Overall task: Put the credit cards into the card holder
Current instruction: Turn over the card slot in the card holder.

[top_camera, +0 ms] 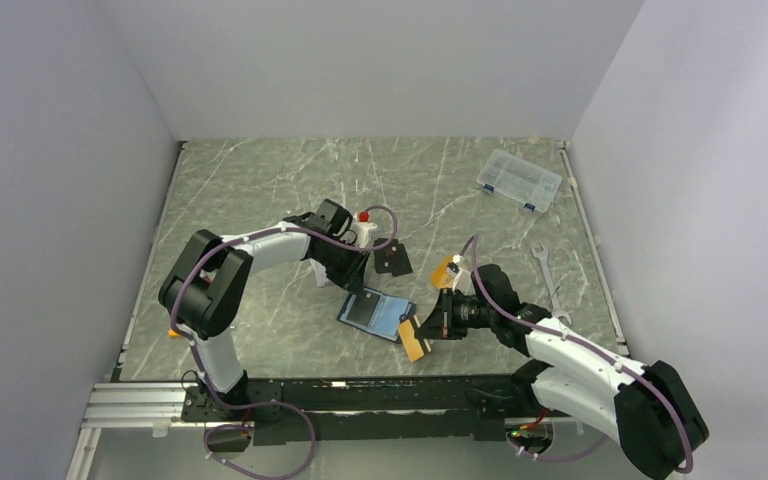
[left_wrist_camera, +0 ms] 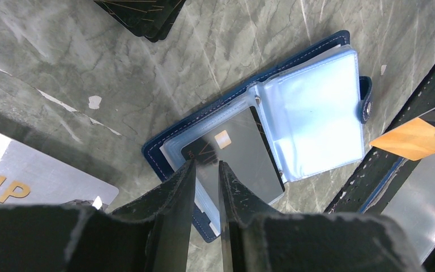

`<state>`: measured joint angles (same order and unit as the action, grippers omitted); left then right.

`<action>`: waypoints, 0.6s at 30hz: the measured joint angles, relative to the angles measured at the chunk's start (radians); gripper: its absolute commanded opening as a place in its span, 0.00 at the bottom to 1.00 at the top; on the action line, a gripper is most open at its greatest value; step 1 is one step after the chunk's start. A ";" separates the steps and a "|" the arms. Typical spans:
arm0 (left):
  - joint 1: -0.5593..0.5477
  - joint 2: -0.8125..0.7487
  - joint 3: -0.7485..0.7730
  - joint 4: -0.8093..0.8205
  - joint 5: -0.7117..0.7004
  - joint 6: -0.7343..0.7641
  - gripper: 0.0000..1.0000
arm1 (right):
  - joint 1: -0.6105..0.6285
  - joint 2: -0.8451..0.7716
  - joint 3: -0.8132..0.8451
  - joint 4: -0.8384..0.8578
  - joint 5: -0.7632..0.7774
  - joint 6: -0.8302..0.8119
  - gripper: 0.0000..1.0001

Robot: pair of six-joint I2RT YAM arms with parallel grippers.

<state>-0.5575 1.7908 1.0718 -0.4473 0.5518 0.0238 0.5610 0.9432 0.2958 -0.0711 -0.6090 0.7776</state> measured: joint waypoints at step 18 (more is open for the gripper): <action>0.000 0.000 0.000 -0.006 0.000 0.002 0.26 | -0.010 0.021 0.000 -0.006 -0.014 -0.016 0.00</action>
<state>-0.5579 1.7908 1.0718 -0.4538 0.5518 0.0257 0.5510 0.9642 0.2955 -0.0776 -0.6228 0.7616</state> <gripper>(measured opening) 0.261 0.009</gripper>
